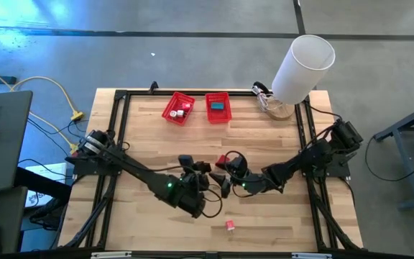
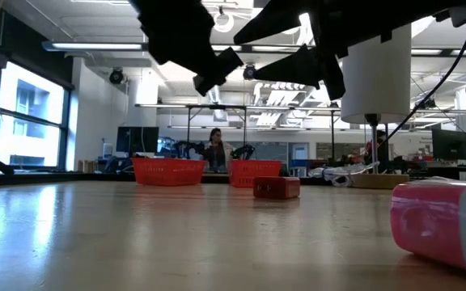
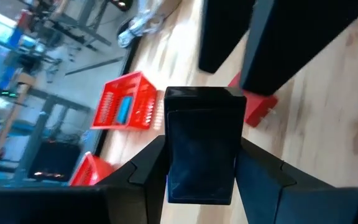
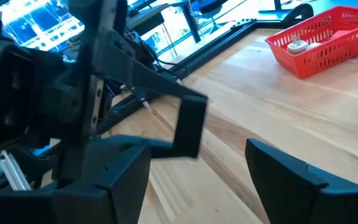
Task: Pick & Place Office items
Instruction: Put the black digital clock into the right red bin
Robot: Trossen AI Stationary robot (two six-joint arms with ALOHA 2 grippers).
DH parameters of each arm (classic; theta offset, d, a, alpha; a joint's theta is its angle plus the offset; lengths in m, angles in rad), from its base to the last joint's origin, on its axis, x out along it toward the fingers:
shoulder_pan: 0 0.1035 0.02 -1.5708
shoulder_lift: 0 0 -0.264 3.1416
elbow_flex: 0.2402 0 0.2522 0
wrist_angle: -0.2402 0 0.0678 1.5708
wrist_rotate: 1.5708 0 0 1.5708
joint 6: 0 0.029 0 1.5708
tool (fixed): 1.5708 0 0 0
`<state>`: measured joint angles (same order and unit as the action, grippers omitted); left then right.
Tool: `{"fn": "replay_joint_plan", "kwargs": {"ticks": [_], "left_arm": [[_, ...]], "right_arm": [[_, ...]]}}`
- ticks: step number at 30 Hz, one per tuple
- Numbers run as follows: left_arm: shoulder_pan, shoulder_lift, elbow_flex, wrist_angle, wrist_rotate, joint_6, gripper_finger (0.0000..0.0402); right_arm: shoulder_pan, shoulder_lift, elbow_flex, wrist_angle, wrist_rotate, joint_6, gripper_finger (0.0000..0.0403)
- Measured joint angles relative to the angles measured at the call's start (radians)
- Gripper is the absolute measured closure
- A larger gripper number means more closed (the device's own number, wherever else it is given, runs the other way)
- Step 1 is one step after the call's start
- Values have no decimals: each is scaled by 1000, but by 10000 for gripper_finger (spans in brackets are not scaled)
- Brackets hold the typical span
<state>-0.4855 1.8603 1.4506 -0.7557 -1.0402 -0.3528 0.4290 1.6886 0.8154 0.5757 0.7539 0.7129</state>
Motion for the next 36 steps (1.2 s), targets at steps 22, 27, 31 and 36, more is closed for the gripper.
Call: {"fn": "replay_joint_plan", "kwargs": {"ticks": [22, 27, 31, 36], "left_arm": [[20, 1, 0, 242, 85, 228, 258], [21, 2, 0, 242, 83, 231, 244], [20, 2, -1, 240, 87, 226, 235], [20, 2, -1, 256, 84, 226, 232]], "right_arm": [[-6, 0, 0, 3, 24, -35, 208], [-5, 0, 2, 6, 12, -36, 295], [-6, 0, 1, 2, -22, -64, 360], [-3, 0, -1, -4, -23, -85, 359]]}}
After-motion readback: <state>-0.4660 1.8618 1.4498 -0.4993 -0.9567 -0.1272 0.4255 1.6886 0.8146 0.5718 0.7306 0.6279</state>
